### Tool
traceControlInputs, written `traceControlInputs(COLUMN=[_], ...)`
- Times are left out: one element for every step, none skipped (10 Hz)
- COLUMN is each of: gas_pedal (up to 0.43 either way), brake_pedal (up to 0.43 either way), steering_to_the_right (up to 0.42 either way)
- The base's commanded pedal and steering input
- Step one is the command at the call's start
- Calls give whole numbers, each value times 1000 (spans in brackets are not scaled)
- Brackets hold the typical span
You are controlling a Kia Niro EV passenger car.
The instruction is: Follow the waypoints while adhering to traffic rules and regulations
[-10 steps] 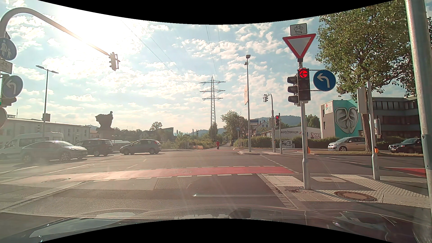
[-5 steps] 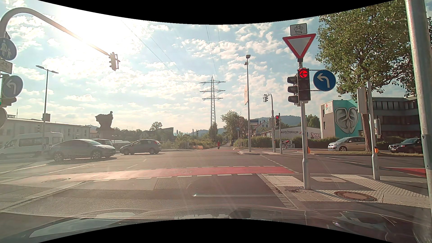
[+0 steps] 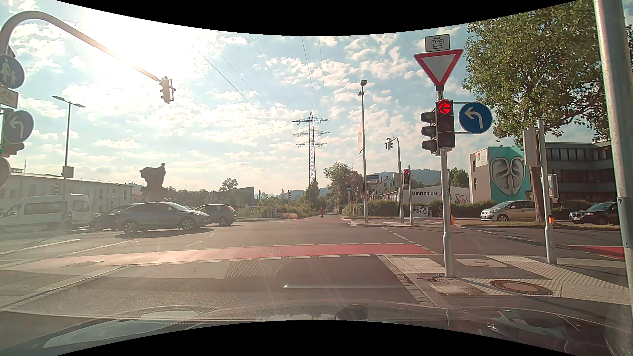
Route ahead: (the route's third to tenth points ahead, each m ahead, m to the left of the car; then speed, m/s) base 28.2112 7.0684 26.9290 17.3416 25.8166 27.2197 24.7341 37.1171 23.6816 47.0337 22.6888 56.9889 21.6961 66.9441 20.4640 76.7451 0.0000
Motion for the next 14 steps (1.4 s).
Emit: traceControlInputs(gas_pedal=[0, 0, 0, 0, 0, 0, 0, 0, 0, 0, 0, 0, 0, 0], brake_pedal=[232, 232, 232, 232, 232, 232, 232, 232, 232, 232, 232, 232, 232, 232], steering_to_the_right=[-9, -9, -8, -9, -8, -8, -8, -9, -8, -9, -9, -9, -9, -8])
